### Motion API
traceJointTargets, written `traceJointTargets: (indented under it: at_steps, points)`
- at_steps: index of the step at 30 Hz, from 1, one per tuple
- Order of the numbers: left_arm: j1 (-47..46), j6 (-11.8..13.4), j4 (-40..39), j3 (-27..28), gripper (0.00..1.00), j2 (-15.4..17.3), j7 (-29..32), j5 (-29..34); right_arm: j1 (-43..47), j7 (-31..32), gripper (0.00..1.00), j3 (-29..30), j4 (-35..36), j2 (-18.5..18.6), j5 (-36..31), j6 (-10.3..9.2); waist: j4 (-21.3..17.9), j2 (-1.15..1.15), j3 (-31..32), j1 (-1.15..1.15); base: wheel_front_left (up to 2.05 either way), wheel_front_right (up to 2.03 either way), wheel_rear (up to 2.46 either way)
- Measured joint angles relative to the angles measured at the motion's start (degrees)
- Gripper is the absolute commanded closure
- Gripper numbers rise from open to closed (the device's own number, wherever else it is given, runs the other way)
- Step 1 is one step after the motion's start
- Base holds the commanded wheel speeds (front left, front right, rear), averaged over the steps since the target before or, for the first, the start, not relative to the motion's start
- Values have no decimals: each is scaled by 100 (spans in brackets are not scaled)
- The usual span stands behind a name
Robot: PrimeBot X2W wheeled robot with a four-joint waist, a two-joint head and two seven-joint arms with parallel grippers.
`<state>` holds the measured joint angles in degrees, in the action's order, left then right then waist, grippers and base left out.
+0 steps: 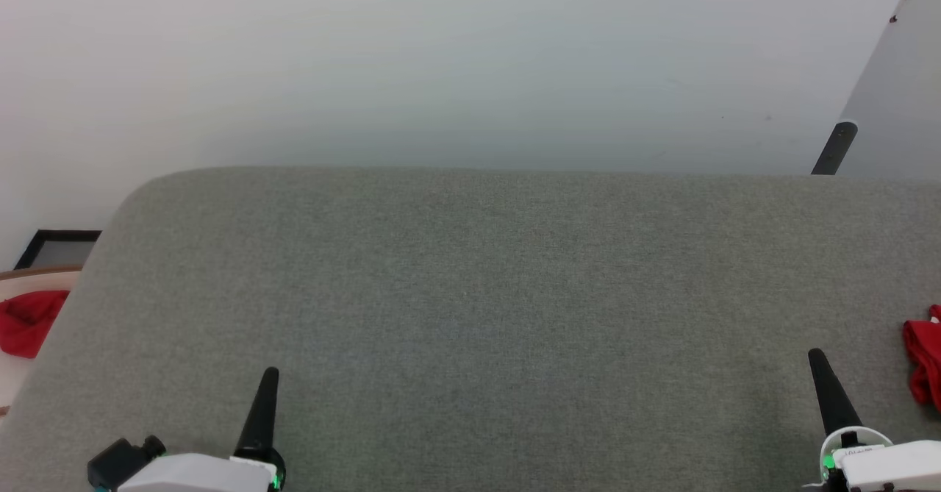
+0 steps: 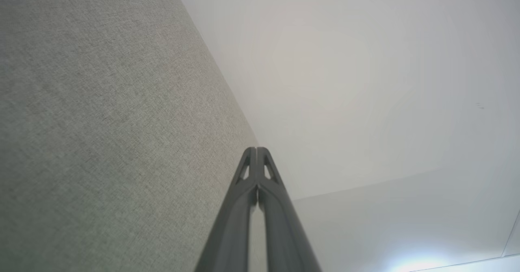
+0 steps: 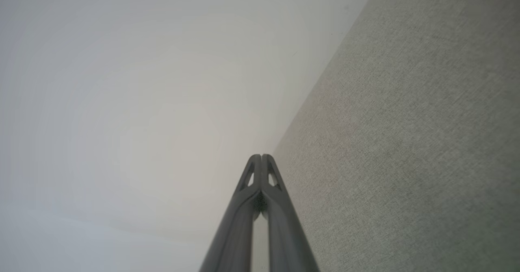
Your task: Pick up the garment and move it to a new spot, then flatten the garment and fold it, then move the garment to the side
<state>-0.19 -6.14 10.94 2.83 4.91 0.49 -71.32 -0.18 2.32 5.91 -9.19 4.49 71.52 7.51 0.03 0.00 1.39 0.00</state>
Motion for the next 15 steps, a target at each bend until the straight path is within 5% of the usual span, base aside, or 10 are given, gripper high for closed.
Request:
traceJointTargets:
  at_steps: [15]
  points:
    - [-194, -44, 99, 114, 100, -59, 188, -698, -176, 130, 100, 19, -165, -51, 679, 0, -1, 0, -45, 0, 0, 0, 0]
